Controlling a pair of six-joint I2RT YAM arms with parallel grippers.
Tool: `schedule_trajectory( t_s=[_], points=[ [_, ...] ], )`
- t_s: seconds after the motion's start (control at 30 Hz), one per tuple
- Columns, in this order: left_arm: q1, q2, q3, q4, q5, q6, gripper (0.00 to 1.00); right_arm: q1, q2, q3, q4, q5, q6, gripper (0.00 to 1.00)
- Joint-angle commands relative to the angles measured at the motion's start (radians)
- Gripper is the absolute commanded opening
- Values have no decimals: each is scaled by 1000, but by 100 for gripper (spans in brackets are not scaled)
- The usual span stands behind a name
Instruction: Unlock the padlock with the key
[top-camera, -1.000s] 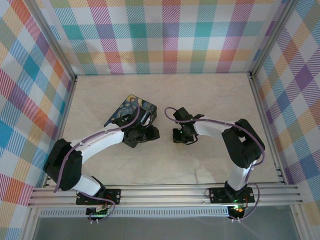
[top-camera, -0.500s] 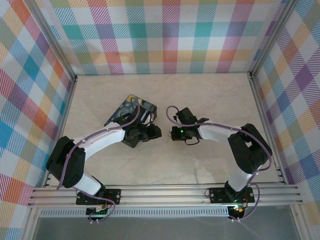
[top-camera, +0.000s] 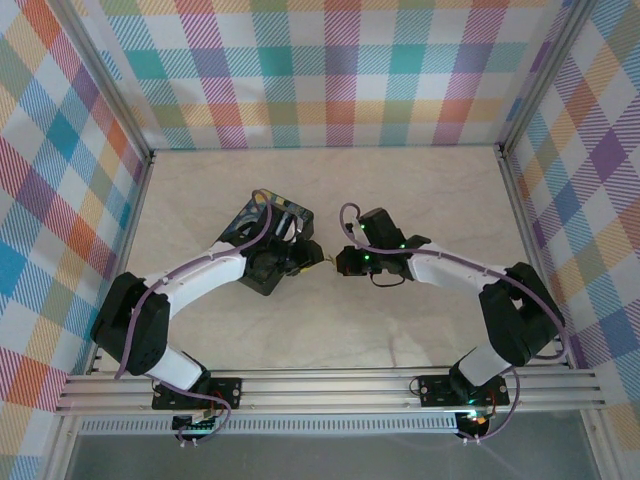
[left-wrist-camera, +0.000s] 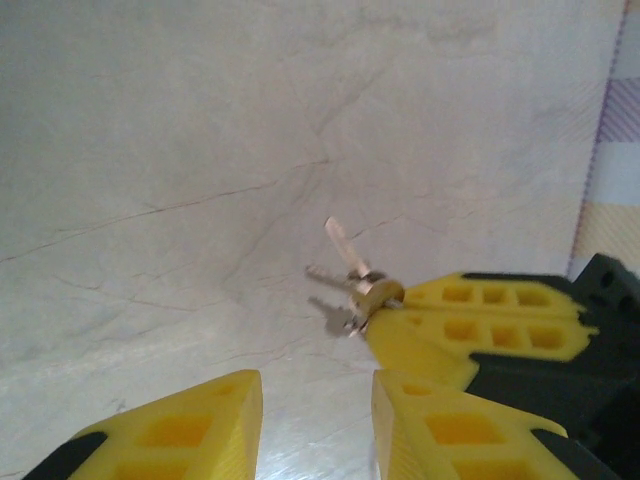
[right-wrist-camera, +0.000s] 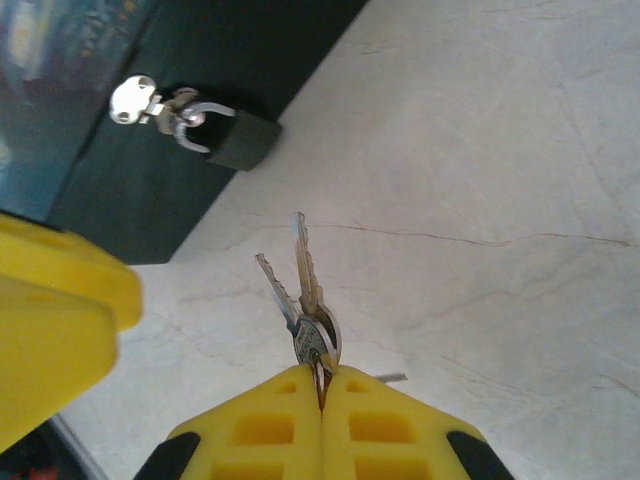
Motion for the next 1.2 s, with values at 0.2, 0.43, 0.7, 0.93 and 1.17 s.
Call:
schedule_trajectory(
  t_s=[0.2, 0.43, 0.7, 0.93, 1.17],
  points=[
    [5, -70, -34, 80, -6, -98, 32, -7, -24, 7, 64, -110, 101, 4],
    [31, -132, -27, -56, -75, -2, 33, -6, -26, 3, 99, -130, 154, 4],
    [52, -125, -39, -21, -22, 9, 32, -6, 0, -11, 216, -209, 256, 4],
    [78, -140, -39, -13, 9, 19, 30, 0, 0, -21, 261, -237, 288, 4],
    [88, -156, -57, 23, 7, 12, 26, 23, 12, -8, 275, -231, 300, 4]
  ],
)
